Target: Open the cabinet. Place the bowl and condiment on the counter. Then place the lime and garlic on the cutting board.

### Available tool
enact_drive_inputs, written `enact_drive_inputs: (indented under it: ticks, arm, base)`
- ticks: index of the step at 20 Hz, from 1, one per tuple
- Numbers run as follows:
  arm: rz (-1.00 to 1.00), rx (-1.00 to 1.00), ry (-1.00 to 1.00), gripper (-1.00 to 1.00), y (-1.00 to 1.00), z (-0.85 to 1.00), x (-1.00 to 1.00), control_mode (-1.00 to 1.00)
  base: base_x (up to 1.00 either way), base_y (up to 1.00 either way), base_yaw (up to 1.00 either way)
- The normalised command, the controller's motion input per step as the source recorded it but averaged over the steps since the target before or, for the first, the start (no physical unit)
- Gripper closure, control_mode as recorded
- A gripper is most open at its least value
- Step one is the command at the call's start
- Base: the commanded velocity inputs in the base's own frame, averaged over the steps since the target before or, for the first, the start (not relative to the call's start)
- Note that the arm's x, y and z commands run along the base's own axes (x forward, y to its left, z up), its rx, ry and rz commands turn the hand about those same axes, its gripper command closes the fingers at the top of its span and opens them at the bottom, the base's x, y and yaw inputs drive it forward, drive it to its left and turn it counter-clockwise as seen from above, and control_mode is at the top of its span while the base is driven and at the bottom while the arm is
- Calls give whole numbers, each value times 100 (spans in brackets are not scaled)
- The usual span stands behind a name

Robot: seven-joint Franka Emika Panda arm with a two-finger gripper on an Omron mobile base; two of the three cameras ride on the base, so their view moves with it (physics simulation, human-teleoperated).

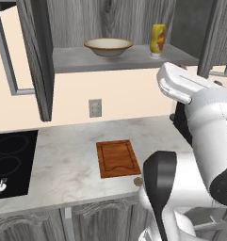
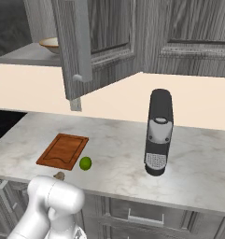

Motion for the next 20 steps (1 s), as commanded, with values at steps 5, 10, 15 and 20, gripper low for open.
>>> enact_drive_inputs:
  ticks: [5, 10, 15, 20]
  arm:
    - [-13, 0, -5, -100, 24, 0, 43, -100]
    - [-19, 4, -14, -100, 0, 0, 46, -100]
    - [-25, 5, -17, -100, 0, 0, 33, -100]
    - [-17, 10, -9, -100, -30, 1, 8, -100]
  base:
    - [0, 0, 0]
    - [0, 0, 0]
    - [0, 0, 0]
    - [0, 0, 0]
